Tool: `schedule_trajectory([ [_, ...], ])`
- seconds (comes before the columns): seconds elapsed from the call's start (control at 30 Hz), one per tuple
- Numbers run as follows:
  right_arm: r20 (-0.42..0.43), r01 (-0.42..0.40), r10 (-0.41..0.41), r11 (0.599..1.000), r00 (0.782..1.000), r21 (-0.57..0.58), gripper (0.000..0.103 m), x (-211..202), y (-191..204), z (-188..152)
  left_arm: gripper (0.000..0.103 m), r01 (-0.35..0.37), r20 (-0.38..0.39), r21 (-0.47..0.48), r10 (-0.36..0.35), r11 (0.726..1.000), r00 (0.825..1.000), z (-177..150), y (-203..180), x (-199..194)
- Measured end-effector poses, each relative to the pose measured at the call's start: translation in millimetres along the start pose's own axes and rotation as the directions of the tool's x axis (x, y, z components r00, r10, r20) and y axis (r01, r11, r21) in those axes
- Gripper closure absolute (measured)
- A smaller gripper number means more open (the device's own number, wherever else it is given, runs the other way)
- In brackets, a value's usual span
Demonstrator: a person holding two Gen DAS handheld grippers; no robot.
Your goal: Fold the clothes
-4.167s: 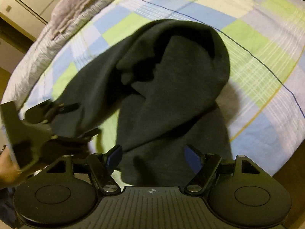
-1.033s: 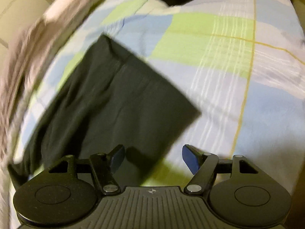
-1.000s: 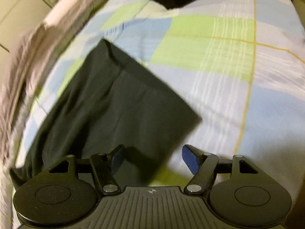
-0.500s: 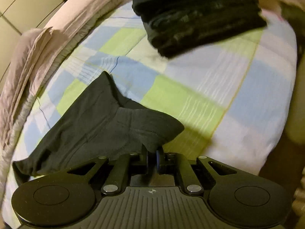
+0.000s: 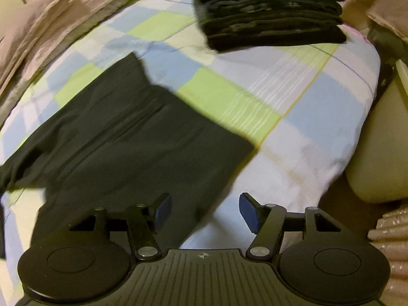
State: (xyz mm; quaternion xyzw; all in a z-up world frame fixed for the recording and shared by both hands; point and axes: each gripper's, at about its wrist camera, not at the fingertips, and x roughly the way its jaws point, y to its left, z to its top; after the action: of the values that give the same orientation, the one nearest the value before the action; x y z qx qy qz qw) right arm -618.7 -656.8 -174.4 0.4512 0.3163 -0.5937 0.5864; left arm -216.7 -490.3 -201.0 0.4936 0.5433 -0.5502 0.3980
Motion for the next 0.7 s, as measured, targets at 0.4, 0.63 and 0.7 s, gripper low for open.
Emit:
schedule_trajectory([
  [0.4,-0.224,-0.231,0.193,0.961,0.955,-0.153,0.041,-24,179,-152,0.034,-0.245,0.331,0.361,0.122,0.9,0.936,-113,-47,24],
  [0.63,-0.296,-0.259,0.196,0.946,0.935,-0.192,0.041,-34,230,-195,0.098,-0.416,0.37,0.408,0.27,0.812,0.889,-115,-61,63],
  [0.7,-0.294,-0.267,0.196,0.938,0.935,-0.223,0.041,-40,235,-197,0.099,-0.431,0.379,0.403,0.281,0.808,0.882,-123,-60,50],
])
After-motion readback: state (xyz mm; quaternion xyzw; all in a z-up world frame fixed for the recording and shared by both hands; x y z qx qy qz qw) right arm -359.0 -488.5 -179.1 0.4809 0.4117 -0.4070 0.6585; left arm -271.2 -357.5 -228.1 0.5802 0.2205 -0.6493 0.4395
